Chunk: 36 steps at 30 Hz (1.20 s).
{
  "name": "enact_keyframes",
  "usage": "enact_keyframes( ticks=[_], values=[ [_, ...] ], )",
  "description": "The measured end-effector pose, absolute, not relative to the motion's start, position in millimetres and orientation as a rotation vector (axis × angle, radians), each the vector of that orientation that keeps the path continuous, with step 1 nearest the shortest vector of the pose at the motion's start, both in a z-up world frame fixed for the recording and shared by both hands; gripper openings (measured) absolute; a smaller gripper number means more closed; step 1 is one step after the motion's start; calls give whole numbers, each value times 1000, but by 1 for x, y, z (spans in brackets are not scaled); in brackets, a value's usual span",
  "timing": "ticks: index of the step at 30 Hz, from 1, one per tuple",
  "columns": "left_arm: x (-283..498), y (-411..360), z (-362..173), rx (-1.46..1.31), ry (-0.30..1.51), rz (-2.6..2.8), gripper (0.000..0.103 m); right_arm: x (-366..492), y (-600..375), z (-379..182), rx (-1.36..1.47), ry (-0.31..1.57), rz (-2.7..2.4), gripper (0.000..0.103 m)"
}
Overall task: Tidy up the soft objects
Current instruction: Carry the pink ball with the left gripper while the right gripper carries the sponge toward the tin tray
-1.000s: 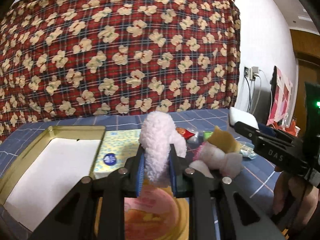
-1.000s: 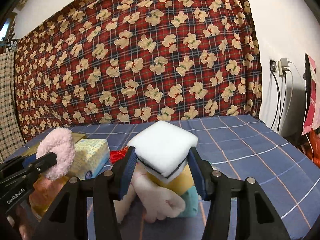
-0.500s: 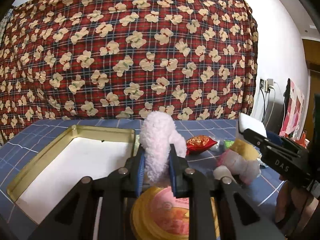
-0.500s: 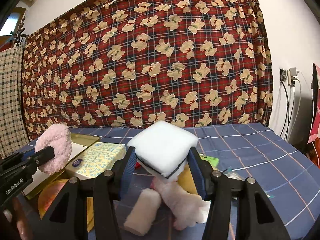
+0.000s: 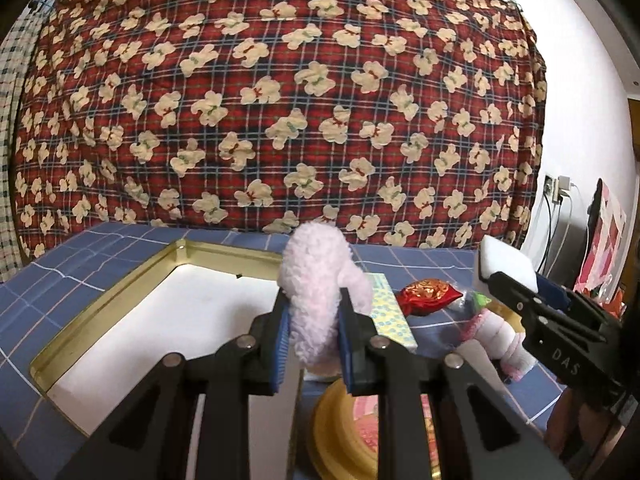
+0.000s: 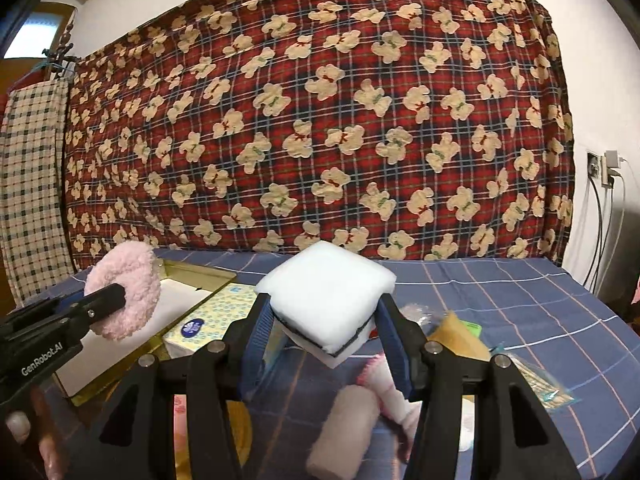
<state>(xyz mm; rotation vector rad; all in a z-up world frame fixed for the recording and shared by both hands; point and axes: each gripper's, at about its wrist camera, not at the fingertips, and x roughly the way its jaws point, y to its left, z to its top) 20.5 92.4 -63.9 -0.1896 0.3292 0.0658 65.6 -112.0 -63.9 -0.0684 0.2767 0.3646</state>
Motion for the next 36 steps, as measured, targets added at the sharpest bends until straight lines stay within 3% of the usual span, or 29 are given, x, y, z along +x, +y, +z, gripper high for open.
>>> enact_keyframes(
  ticks=[36],
  values=[
    [21, 147, -75, -306, 377, 167, 20, 60, -41, -68, -154, 272, 519, 55]
  ],
)
